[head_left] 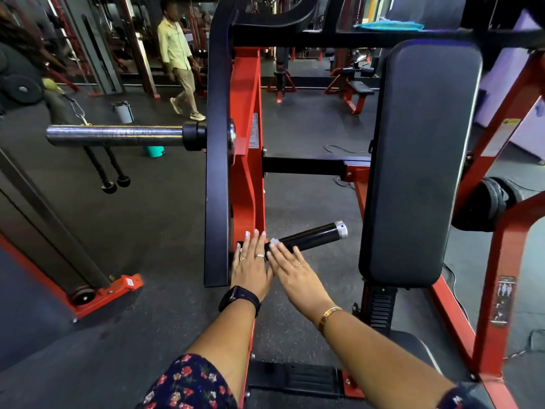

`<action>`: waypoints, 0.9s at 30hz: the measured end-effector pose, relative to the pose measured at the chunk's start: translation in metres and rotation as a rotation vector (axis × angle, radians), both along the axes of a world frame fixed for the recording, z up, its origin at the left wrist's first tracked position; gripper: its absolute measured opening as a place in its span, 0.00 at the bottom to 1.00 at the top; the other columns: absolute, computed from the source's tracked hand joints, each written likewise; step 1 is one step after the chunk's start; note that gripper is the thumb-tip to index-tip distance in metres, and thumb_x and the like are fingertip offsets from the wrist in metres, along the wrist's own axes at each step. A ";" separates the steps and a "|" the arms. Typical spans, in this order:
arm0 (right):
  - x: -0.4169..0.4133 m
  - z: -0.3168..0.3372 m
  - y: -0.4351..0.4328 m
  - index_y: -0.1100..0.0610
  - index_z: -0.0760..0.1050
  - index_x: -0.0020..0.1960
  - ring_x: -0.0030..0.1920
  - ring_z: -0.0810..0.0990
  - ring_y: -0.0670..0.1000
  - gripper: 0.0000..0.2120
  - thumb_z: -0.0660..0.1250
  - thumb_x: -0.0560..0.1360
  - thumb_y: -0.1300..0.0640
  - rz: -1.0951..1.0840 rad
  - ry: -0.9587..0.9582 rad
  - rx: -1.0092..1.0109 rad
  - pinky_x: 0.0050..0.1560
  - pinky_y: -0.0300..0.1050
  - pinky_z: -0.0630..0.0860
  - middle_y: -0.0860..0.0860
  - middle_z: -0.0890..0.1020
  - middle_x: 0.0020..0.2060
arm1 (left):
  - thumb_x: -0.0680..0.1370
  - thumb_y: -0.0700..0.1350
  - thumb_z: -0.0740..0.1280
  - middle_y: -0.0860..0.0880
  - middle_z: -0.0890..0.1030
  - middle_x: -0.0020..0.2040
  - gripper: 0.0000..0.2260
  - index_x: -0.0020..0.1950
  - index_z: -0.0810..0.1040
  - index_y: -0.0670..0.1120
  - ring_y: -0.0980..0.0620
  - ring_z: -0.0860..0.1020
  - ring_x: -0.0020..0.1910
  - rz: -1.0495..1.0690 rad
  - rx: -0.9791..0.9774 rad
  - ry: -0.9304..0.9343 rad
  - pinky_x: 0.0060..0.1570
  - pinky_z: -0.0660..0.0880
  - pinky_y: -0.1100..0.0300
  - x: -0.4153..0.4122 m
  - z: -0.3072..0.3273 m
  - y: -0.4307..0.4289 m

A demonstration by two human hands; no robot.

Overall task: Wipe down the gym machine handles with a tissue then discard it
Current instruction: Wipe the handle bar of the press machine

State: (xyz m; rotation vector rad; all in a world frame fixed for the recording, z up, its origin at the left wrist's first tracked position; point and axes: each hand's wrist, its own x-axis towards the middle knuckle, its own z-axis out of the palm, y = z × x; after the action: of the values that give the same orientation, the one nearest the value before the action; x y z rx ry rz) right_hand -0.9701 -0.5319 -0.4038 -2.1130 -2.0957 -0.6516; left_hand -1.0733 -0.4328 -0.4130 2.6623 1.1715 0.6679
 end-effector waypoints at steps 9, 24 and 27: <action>0.076 0.014 -0.046 0.64 0.55 0.76 0.77 0.48 0.56 0.43 0.62 0.62 0.79 -0.379 0.158 0.169 0.75 0.56 0.43 0.58 0.56 0.76 | 0.78 0.61 0.47 0.46 0.60 0.78 0.31 0.78 0.59 0.46 0.52 0.49 0.76 -0.029 0.064 -0.062 0.74 0.47 0.53 0.016 0.000 0.001; 0.076 0.025 -0.036 0.59 0.51 0.78 0.78 0.46 0.50 0.34 0.55 0.75 0.74 -0.273 0.628 0.253 0.76 0.44 0.45 0.51 0.53 0.78 | 0.77 0.63 0.46 0.47 0.58 0.78 0.33 0.78 0.58 0.48 0.49 0.49 0.77 -0.018 0.051 -0.029 0.73 0.48 0.52 0.022 -0.001 -0.001; 0.067 0.011 -0.045 0.58 0.42 0.77 0.76 0.36 0.49 0.37 0.56 0.75 0.73 -0.246 0.572 0.210 0.75 0.44 0.39 0.49 0.42 0.78 | 0.77 0.63 0.46 0.47 0.58 0.78 0.33 0.78 0.58 0.48 0.47 0.52 0.78 -0.017 0.044 -0.023 0.73 0.49 0.51 0.022 -0.001 -0.002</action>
State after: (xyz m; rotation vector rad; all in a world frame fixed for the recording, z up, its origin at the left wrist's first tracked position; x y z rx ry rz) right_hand -0.9036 -0.5766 -0.3928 -2.1246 -1.4212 -0.2254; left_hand -1.0513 -0.4345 -0.4143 2.6897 1.1396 0.7274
